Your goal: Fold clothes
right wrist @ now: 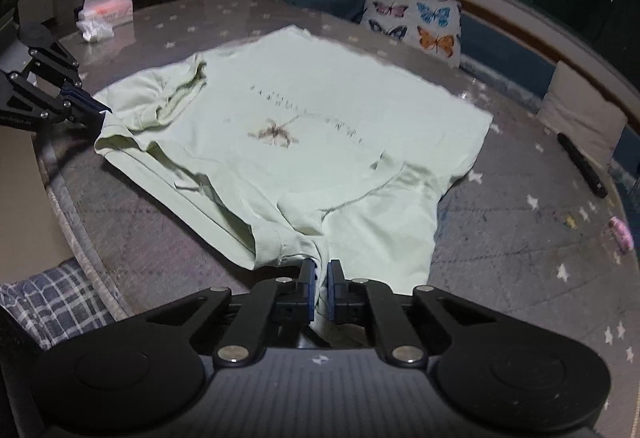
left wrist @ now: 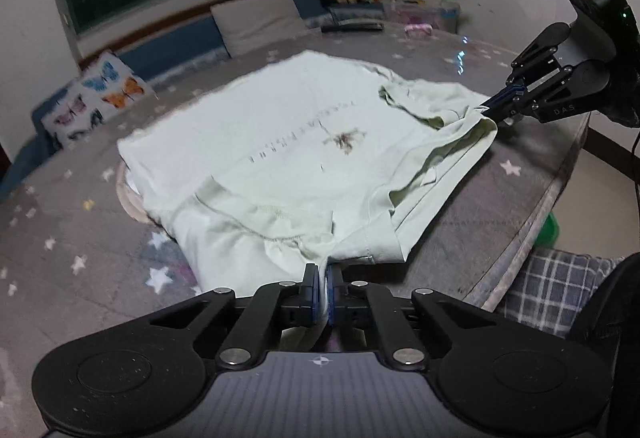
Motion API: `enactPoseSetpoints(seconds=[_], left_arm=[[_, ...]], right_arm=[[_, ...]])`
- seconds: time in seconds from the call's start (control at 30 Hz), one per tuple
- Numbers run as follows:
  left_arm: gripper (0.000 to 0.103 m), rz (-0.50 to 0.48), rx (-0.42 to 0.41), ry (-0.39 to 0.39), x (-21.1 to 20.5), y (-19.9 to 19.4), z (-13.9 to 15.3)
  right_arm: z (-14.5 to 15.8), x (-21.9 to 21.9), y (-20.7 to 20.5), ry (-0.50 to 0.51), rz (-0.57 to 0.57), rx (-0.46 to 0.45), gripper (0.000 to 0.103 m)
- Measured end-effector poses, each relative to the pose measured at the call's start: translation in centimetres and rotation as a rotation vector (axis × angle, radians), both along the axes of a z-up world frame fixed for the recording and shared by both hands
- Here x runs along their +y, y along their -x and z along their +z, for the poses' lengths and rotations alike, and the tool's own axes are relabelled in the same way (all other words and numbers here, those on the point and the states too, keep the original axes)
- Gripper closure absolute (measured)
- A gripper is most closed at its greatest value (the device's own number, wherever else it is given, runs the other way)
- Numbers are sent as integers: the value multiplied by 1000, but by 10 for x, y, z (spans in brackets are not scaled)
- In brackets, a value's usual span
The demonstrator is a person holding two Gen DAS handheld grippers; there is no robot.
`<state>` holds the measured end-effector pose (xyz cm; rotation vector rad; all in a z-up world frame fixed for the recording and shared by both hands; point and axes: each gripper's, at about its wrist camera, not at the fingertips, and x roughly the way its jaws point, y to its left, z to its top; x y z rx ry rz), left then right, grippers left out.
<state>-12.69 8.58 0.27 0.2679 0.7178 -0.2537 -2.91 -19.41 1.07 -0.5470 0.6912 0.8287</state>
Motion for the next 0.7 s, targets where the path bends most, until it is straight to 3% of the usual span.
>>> enactPoseSetpoints(seconds=[0.27,0.43,0.57,0.7], left_arm=[[99,37,-96,-25,-9,35,30],[99,51,-182,-57,-16,63,61],[99,59,-251,-97,-21,60,81],[99,65,-298,-120,-17,32,92]], right_arm=[[21,-14,28,-52,10,-63,99],[49,-26,59,-82,36,-131,99],[75,-30,70,-93,53,-195,99],[95,-22,55,-86,63,-257,99]])
